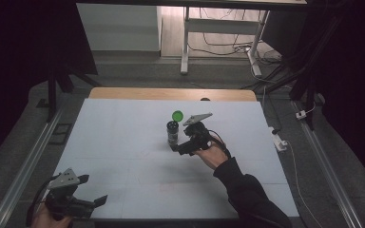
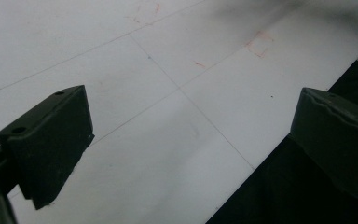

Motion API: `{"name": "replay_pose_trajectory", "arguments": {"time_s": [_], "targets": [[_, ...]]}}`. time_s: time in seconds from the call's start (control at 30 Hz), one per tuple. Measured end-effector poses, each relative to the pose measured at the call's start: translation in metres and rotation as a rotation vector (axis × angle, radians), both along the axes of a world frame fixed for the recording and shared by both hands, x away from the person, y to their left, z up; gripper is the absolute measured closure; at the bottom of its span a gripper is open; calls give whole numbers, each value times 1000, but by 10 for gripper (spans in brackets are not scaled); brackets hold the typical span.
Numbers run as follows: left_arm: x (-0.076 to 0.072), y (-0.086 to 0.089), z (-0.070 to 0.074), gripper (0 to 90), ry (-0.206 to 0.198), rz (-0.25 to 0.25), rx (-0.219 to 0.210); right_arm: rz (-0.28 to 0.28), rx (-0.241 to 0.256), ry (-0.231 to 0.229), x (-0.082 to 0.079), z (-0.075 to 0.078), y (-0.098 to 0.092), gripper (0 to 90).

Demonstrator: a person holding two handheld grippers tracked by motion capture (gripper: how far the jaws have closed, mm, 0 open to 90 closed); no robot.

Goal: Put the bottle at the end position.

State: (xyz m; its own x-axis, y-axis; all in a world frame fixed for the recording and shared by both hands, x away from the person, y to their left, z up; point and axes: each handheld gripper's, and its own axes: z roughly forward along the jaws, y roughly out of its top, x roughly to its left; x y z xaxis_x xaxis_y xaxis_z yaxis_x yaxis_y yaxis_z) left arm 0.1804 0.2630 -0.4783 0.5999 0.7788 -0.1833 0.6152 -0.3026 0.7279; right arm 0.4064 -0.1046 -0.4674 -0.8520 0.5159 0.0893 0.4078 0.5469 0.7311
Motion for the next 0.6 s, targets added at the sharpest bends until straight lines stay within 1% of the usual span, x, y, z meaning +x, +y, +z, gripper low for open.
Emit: {"name": "replay_pose_trajectory", "arguments": {"time_s": [0.17,0.3,0.43,0.6], "targets": [[0,0,0,0,-1,2,2,5,27,15,-10,7,-5,62],[0,0,0,0,0,3,4,12,21,9,-19,10,-10,31],[0,-1,0,0,-1,3,7,-4,17,9,-29,12,-18,20],[0,-1,0,0,-1,4,7,-15,26,4,-40,14,-30,6]]}}
